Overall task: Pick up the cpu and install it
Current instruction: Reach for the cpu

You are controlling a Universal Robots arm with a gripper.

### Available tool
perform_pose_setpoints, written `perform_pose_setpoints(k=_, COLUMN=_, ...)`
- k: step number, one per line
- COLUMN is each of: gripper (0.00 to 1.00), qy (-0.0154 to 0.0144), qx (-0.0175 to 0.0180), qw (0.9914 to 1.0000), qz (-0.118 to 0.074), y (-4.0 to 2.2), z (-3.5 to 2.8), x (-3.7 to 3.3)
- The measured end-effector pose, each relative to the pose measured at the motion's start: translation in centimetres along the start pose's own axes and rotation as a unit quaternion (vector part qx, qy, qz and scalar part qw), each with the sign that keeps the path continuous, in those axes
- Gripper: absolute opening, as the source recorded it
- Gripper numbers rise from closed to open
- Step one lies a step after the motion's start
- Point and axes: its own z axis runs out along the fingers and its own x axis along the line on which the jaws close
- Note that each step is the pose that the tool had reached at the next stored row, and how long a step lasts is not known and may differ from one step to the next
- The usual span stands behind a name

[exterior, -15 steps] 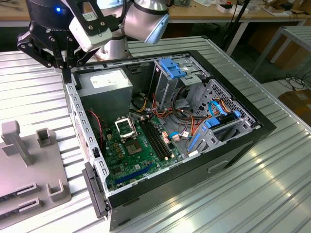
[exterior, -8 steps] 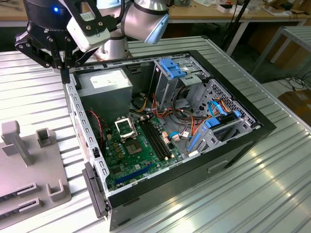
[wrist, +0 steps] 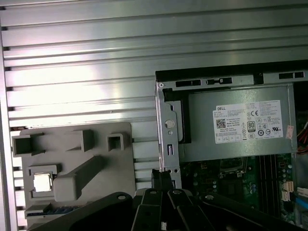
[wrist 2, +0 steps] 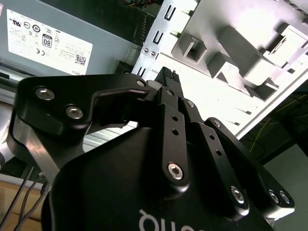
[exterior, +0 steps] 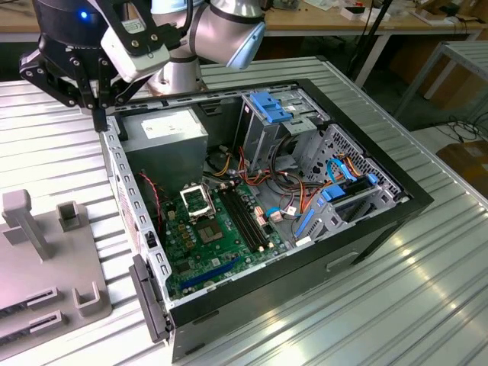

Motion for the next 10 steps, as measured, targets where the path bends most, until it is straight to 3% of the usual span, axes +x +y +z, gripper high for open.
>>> perform_pose_setpoints(k=10, gripper=0.11, qy=0.0004, qx=0.0, qw=1.0, qz=0.0, y=-0.02, z=0.01, x=0.3)
